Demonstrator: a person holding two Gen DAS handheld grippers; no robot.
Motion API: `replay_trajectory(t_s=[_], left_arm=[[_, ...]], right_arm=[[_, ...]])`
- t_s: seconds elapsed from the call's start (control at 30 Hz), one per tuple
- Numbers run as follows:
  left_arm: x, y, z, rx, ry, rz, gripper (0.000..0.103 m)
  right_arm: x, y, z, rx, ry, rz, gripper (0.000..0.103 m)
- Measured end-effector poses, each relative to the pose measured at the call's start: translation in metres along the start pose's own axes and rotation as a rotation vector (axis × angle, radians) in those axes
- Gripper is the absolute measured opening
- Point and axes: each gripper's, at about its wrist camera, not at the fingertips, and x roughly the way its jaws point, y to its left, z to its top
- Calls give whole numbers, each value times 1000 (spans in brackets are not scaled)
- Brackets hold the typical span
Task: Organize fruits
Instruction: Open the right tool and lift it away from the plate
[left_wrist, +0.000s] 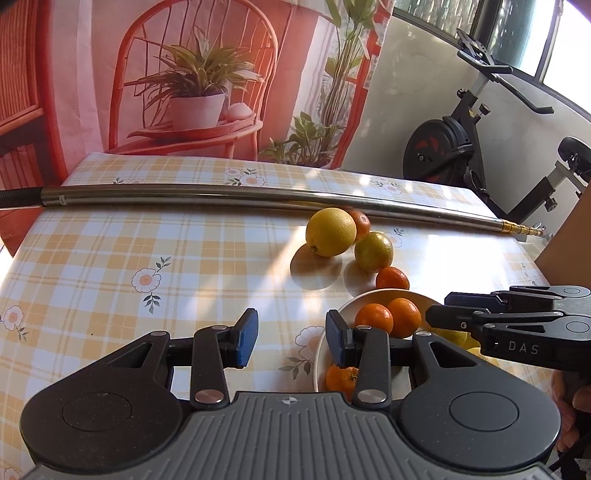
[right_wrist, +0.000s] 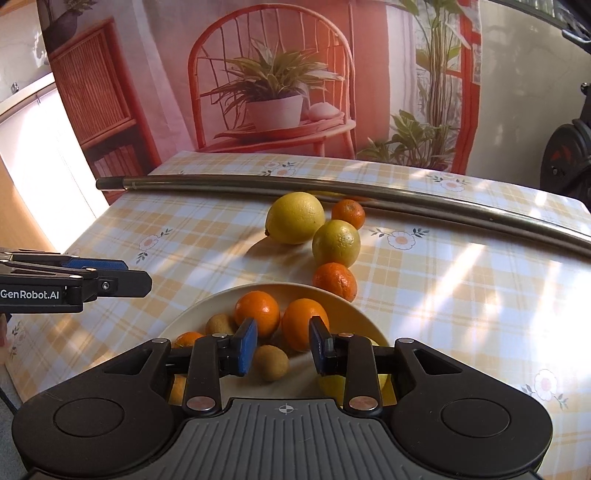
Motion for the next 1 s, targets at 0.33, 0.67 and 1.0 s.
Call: replay_trajectory(t_s=[0.33,0.67,1.0], left_arm=[[-3,12,40,15,-44,-3,42],[38,-3,56,5,58,-79,42],[110,-37,73,-132,197,-177,42]], right_arm=[[-14,-39,22,89,-71,-64,29],[2,-56,35,90,-61,-76,29],[13,-84,30,113,-60,-105,29]])
